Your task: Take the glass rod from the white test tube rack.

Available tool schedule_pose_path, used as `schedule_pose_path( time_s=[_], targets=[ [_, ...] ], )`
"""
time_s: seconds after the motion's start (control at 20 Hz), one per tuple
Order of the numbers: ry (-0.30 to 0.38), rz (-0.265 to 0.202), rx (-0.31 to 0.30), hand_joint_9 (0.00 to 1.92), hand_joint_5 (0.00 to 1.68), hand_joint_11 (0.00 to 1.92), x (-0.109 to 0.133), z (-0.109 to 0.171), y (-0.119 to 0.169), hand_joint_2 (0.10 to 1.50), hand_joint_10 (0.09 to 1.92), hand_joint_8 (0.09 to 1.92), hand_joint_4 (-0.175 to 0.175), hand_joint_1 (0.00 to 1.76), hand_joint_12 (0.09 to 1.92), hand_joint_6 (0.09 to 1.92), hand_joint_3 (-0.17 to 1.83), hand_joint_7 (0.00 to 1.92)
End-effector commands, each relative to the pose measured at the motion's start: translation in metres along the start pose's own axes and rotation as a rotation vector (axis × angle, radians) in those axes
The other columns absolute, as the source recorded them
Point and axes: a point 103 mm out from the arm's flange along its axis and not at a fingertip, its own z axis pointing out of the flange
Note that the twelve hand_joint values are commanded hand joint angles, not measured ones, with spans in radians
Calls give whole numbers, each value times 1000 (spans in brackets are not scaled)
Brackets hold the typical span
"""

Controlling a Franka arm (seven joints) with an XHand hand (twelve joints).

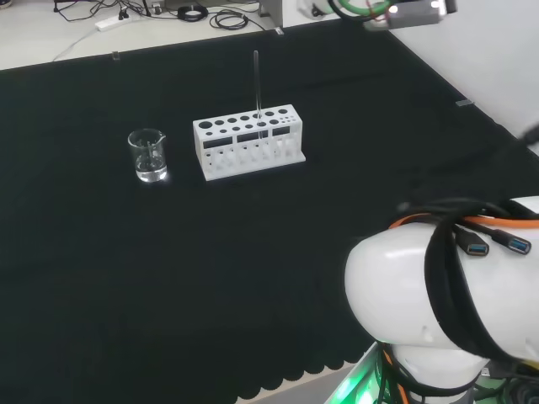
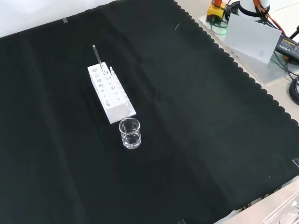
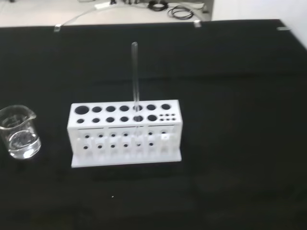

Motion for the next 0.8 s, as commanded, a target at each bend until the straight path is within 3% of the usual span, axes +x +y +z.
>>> schedule_pose_path(
  time_s=[0.05,0.5,0.8],
  targets=[
    [12,118,-20,0,47,0,-31,-9,-60,833,765,496,-119,631,983,87,447,0],
    [6,121,-20,4,54,0,-31,-8,-59,858,810,554,-116,562,1036,87,432,0],
    [0,113,3,130,66,12,-29,-13,-45,868,843,611,-119,532,1384,87,427,0]
  ],
)
